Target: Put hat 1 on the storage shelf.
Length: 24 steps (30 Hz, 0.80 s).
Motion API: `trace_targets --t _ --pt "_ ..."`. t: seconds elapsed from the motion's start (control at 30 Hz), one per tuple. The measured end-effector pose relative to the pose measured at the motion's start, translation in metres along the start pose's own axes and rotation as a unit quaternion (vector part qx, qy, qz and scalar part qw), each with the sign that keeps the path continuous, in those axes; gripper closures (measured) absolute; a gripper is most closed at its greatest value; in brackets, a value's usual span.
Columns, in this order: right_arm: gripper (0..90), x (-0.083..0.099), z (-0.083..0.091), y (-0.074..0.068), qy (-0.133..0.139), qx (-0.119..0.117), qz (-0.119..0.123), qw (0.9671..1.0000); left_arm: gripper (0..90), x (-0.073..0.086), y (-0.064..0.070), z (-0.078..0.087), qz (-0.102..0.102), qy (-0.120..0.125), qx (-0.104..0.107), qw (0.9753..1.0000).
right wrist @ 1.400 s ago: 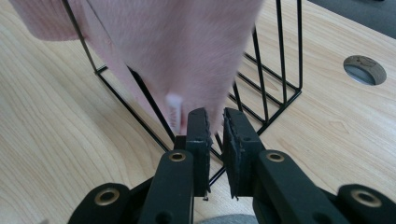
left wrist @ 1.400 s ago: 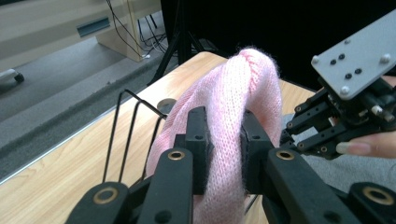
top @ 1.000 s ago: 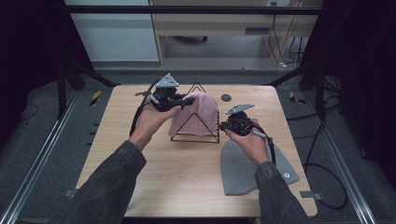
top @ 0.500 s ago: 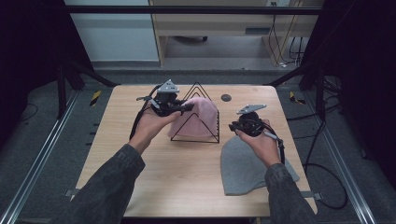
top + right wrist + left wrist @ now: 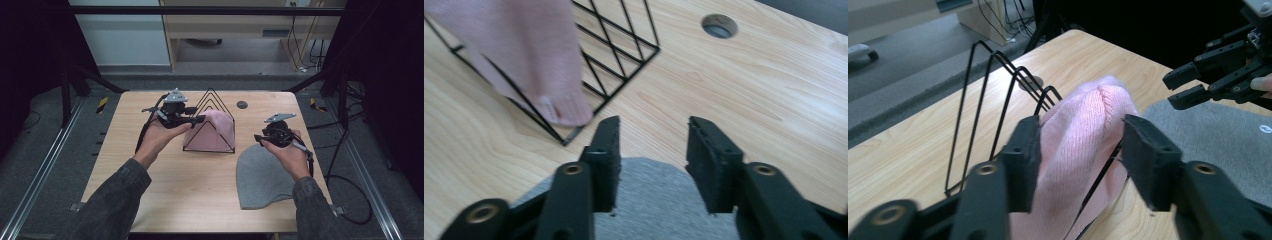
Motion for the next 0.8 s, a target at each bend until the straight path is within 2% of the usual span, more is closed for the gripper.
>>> trace_targets --t 0.03,0.17,0.23,0.27,0.3,0.33,0.37,0.43,0.5,0.57,0.67,0.8 --pt "50.2 0.003 0.000 0.004 -0.007 0.004 -0.009 0.9999 41.0 0.001 -0.001 0.003 -0.002 -0.002 -0.005 1.0000" --pt "43.8 0.009 -0.002 0.012 -0.016 0.013 -0.013 0.9997 33.3 0.014 -0.002 0.018 -0.008 -0.006 -0.020 0.9998" --pt "39.3 0.016 -0.003 0.017 -0.029 0.015 -0.021 0.9992 27.6 0.025 -0.001 0.025 -0.011 -0.012 -0.022 0.9996" --pt "35.6 0.024 -0.004 0.025 -0.040 0.017 -0.031 0.9986 22.4 0.031 -0.001 0.029 -0.012 -0.016 -0.025 0.9995" --pt "33.7 0.028 -0.005 0.029 -0.047 0.018 -0.036 0.9981 19.8 0.045 -0.002 0.038 -0.011 -0.019 -0.033 0.9992" --pt "33.7 0.028 -0.005 0.029 -0.047 0.018 -0.036 0.9981 17.1 0.045 -0.002 0.038 -0.011 -0.019 -0.033 0.9992" --pt "32.3 0.033 -0.005 0.033 -0.053 0.016 -0.042 0.9976 17.1 0.052 -0.002 0.042 -0.010 -0.020 -0.036 0.9991" --pt "31.6 0.041 -0.006 0.041 -0.059 0.015 -0.054 0.9967 13.2 0.067 -0.004 0.049 -0.008 -0.024 -0.041 0.9989" --pt "32.9 0.050 -0.008 0.048 -0.067 0.013 -0.065 0.9955 10.5 0.083 -0.005 0.055 0.005 -0.025 -0.034 0.9991" --pt "36.3 0.058 -0.010 0.054 -0.077 0.011 -0.071 0.9945 8.9 0.100 -0.007 0.060 0.015 -0.030 -0.037 0.9988" --pt "38.2 0.068 -0.017 0.058 -0.093 0.004 -0.083 0.9922 8.9 0.123 -0.011 0.066 0.020 -0.038 -0.043 0.9981" --pt "40.6 0.071 -0.025 0.061 -0.092 0.000 -0.093 0.9914 9.1 0.145 -0.015 0.072 0.029 -0.046 -0.051 0.9972"
Point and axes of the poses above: each handheld gripper's, and its own axes: z roughly backward along the jaws, x roughly out of its underside, y roughly to its right, the point moved 9 cm from there along -z, roughly forward along the jaws, and after that the axes turned 1 degree about z, right-handed, at the moved point
